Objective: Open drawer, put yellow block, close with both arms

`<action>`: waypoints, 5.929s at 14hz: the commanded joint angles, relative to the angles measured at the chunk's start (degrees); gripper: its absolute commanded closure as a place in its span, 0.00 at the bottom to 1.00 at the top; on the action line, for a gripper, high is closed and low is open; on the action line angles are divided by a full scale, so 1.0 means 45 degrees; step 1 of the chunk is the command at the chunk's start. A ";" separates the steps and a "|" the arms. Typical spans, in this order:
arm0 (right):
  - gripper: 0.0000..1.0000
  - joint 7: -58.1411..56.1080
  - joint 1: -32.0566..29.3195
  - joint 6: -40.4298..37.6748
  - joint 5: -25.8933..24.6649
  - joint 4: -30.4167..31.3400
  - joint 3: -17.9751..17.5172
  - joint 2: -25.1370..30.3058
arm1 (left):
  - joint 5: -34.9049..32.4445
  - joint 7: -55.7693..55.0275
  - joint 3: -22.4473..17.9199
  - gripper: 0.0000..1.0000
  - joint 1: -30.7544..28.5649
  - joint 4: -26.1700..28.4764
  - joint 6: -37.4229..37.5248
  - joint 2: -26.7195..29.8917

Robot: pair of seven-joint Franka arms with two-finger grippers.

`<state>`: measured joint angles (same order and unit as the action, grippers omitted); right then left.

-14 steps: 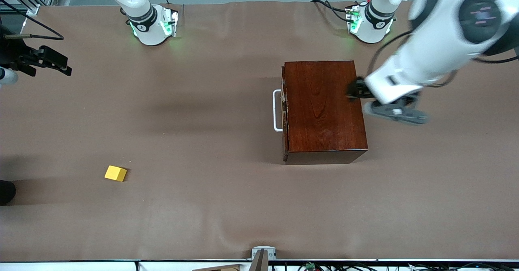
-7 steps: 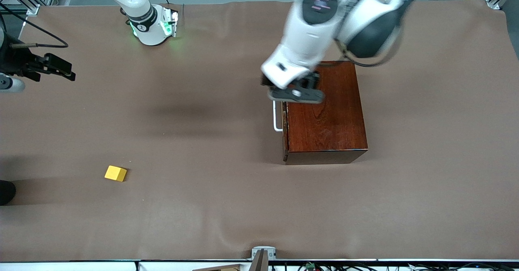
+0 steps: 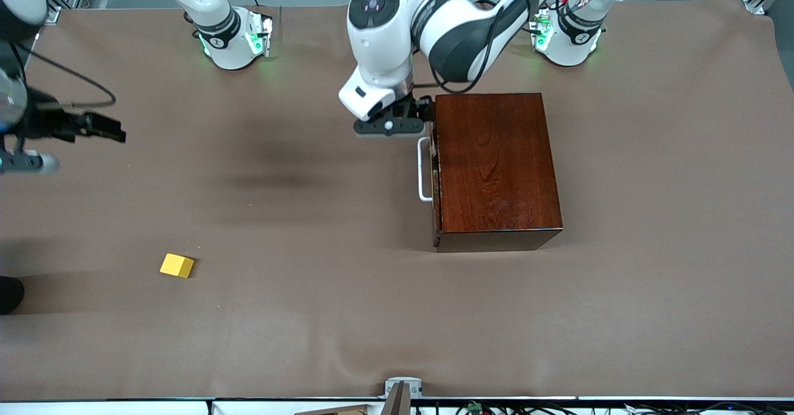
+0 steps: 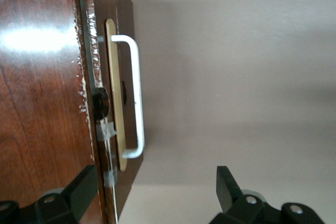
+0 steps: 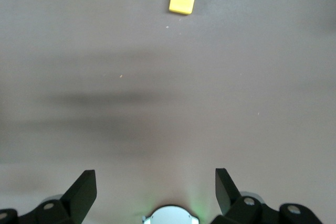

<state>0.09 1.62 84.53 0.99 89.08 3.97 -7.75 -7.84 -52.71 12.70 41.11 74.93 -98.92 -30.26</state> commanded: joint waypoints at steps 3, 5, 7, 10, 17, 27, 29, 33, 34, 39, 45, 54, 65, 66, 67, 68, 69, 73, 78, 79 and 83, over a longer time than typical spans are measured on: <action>0.00 0.1751 -0.0516 0.2423 -0.0045 -0.0459 -0.0139 -0.2529 | -0.0348 0.0034 -0.1628 0.00 0.1292 -0.0576 -0.0300 -0.1322; 0.00 0.2924 -0.0516 0.3710 -0.0024 -0.0420 -0.0139 -0.3370 | -0.0348 0.0034 -0.1885 0.00 0.1469 -0.0596 -0.0613 -0.1751; 0.00 0.3689 -0.0516 0.4746 -0.0005 -0.0401 -0.0139 -0.4230 | -0.0348 0.0054 -0.1924 0.00 0.1470 -0.0576 -0.0848 -0.1967; 0.00 0.3516 -0.0458 0.6406 -0.0005 -0.0381 -0.0159 -0.5402 | -0.0542 0.0054 -0.1983 0.00 0.1489 -0.0557 -0.0849 -0.2143; 0.00 0.3223 -0.0692 0.9009 0.0034 -0.0245 -0.0198 -0.6909 | -0.0798 0.0054 -0.1944 0.00 0.1489 -0.0557 -0.0907 -0.2495; 1.00 0.2325 -0.0770 1.0630 0.0034 0.0166 -0.0198 -0.8003 | -0.0817 0.0034 -0.1983 0.00 0.1762 -0.0576 -0.1415 -0.2866; 1.00 0.2286 -0.0732 1.0495 -0.0004 0.0088 -0.0198 -0.7906 | -0.0817 0.0015 -0.2003 0.00 0.1821 -0.0576 -0.1512 -0.2983; 1.00 0.0592 -0.0672 0.8762 -0.0083 -0.0223 -0.0217 -0.6893 | -0.0973 0.0034 -0.2003 0.00 0.1802 -0.0576 -0.1513 -0.3003; 1.00 0.0084 -0.0673 0.8234 -0.0083 -0.0321 -0.0198 -0.6600 | -0.0973 0.0034 -0.2003 0.00 0.1821 -0.0576 -0.1533 -0.3003; 1.00 -0.3428 -0.0614 0.6416 -0.0083 -0.0381 -0.0217 -0.5115 | -0.0954 -0.0063 -0.1983 0.00 0.1860 -0.0596 -0.2408 -0.2964; 1.00 -1.0553 -0.0516 0.5828 -0.0103 -0.1609 -0.0276 -0.4644 | -0.0895 -0.0063 -0.1827 0.00 0.1899 -0.0596 -0.3621 -0.2984; 1.00 -1.8123 0.0849 0.5631 -0.0044 -0.2256 -0.0295 -0.4722 | -0.0429 -0.0044 -0.1710 0.00 0.2056 -0.0596 -0.4950 -0.3023; 1.00 -1.8983 0.1163 0.5006 0.0054 -0.2295 -0.0489 -0.4450 | -0.0426 0.0483 -0.1943 0.00 0.1919 -0.0596 -0.3584 -0.2730; 1.00 -1.9003 0.1125 0.5006 0.0054 -0.2295 -0.0703 -0.4313 | -0.0426 0.0484 -0.2002 0.00 0.1919 -0.0596 -0.3584 -0.2749; 1.00 -1.9004 0.1124 0.4986 0.0054 -0.2295 -0.0744 -0.4254 | -0.0426 0.0484 -0.2022 0.00 0.1938 -0.0596 -0.3584 -0.2788; 1.00 -1.9004 0.1144 0.4986 0.0054 -0.2295 -0.0764 -0.4176 | -0.0426 0.0464 -0.2003 0.00 0.1939 -0.0596 -0.3642 -0.2808; 1.00 -1.9004 0.1144 0.4986 0.0054 -0.2295 -0.0764 -0.4156 | -0.0426 0.0483 -0.2003 0.00 0.1939 -0.0596 -0.3758 -0.2827; 1.00 -1.9062 0.1144 0.4870 0.0054 -0.2295 -0.0783 -0.4097 | -0.0349 0.0425 -0.1964 0.00 0.1978 -0.0596 -0.4616 -0.2925; 1.00 -1.9062 0.1124 0.4713 0.0054 -0.2295 -0.0784 -0.4078 | -0.0329 0.0366 -0.1924 0.00 0.2017 -0.0576 -0.4893 -0.3081; 1.00 -1.9062 0.1124 0.4713 0.0054 -0.2295 -0.0803 -0.4078 | -0.0329 0.0366 -0.1924 0.00 0.2017 -0.0576 -0.4815 -0.3043; 1.00 -1.9062 0.1124 0.4732 0.0054 -0.2295 -0.0803 -0.4078 | -0.0426 0.0464 -0.2002 0.00 0.1978 -0.0596 -0.4054 -0.2906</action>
<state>-84.85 7.15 106.60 1.06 78.38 0.94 -27.32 -10.15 -51.56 4.28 49.75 73.08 -119.60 -43.14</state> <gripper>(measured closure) 0.441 0.000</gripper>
